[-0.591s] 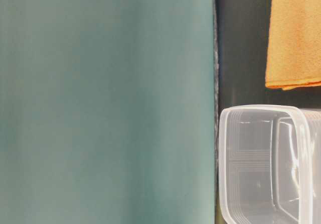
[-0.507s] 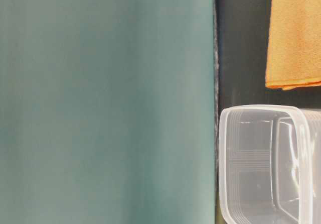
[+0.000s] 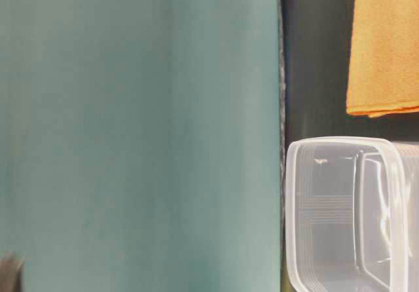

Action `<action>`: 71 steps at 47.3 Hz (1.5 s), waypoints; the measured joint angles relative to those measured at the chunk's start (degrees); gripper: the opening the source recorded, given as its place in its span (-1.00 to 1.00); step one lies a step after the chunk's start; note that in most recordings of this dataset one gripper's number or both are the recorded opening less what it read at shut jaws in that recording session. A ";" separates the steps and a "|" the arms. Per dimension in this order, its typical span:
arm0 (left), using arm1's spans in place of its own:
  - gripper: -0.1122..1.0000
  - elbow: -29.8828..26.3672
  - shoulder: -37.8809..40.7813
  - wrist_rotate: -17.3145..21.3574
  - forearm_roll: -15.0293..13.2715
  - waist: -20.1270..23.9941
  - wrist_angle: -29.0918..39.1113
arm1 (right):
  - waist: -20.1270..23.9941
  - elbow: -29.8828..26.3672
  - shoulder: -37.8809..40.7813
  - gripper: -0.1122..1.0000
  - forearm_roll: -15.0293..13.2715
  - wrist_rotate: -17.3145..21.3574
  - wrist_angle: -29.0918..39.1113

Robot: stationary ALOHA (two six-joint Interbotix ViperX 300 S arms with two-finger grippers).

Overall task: Place the orange towel into the container with the left arm.
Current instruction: 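Swing the left gripper over the container toward the orange towel, then lower the left gripper onto the orange towel and pinch it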

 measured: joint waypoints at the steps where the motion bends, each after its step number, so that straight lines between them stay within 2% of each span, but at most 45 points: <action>1: -0.80 -1.05 1.23 0.00 0.00 0.00 0.97 | -0.09 -0.09 -0.35 -0.81 0.00 0.00 0.62; 6: -0.80 -6.50 7.21 0.09 0.00 0.00 6.50 | -0.26 -0.26 -1.41 -0.79 0.00 -0.09 3.34; 10: -0.80 -11.25 12.83 0.09 0.00 0.00 11.69 | -0.26 -0.26 -1.85 -0.62 0.00 -0.26 5.27; 13: -0.80 -14.85 16.44 0.26 0.00 -0.09 15.82 | -0.26 -0.26 -2.11 -0.35 0.00 -0.26 6.86; 20: -0.79 -24.43 24.43 0.53 0.09 0.18 28.04 | -0.35 -0.26 -2.11 0.44 -0.09 -0.26 8.96; 24: -0.75 -29.88 28.65 1.49 0.09 0.35 34.28 | -0.35 -0.35 -2.20 0.65 0.00 -0.09 9.40; 28: -0.58 -33.84 32.08 2.55 0.09 0.62 37.35 | -0.44 -0.26 -2.81 0.65 0.00 -0.09 9.40; 39: 0.52 -43.59 43.07 6.86 0.18 1.58 40.78 | -0.44 -0.18 -7.38 0.63 0.00 0.09 9.14; 41: 0.69 -45.00 45.09 7.38 0.09 1.58 41.48 | -0.44 0.09 -8.35 0.63 0.00 0.09 9.14; 43: 0.78 -46.32 47.02 7.47 0.09 1.49 42.19 | -0.44 0.09 -9.14 0.63 0.00 0.00 9.32; 57: 0.76 -53.09 57.48 7.82 0.18 1.41 43.77 | -0.44 0.00 -13.97 0.63 0.00 0.09 7.82; 71: 0.78 -54.05 65.13 7.38 0.09 1.14 43.33 | -0.44 0.18 -14.24 0.63 0.00 0.18 5.98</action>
